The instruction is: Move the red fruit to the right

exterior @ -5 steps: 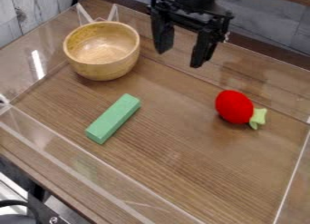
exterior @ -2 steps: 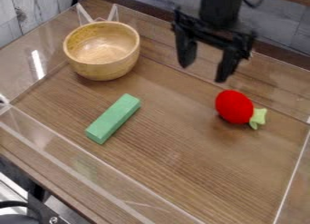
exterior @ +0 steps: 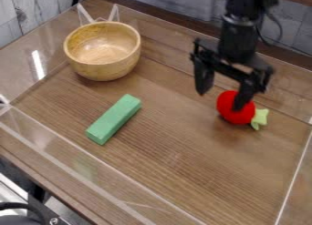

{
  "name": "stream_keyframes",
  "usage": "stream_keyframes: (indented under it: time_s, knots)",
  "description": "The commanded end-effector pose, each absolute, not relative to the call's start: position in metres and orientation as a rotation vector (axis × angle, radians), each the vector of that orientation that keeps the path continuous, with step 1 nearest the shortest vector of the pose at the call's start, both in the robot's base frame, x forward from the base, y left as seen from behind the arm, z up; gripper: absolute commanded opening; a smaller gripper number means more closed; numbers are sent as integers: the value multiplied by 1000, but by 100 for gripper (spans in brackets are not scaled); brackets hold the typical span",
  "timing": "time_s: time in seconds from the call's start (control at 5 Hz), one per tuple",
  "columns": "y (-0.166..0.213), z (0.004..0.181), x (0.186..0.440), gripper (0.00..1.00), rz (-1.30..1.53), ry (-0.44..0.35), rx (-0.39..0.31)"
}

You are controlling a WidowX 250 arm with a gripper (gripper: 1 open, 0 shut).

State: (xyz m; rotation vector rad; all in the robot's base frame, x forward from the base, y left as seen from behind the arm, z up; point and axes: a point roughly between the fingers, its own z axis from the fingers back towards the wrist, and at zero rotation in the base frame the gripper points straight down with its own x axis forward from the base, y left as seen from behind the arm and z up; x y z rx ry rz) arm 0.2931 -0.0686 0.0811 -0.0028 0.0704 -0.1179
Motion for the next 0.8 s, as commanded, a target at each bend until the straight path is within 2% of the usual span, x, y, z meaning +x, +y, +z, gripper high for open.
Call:
stream_keyframes:
  time_s: [0.0, 0.2, 0.6]
  knots:
    - [-78, 75, 297, 100, -89, -2, 3]
    - [-85, 64, 293, 100, -80, -31, 3]
    - [-74, 78, 318, 100, -85, -61, 10]
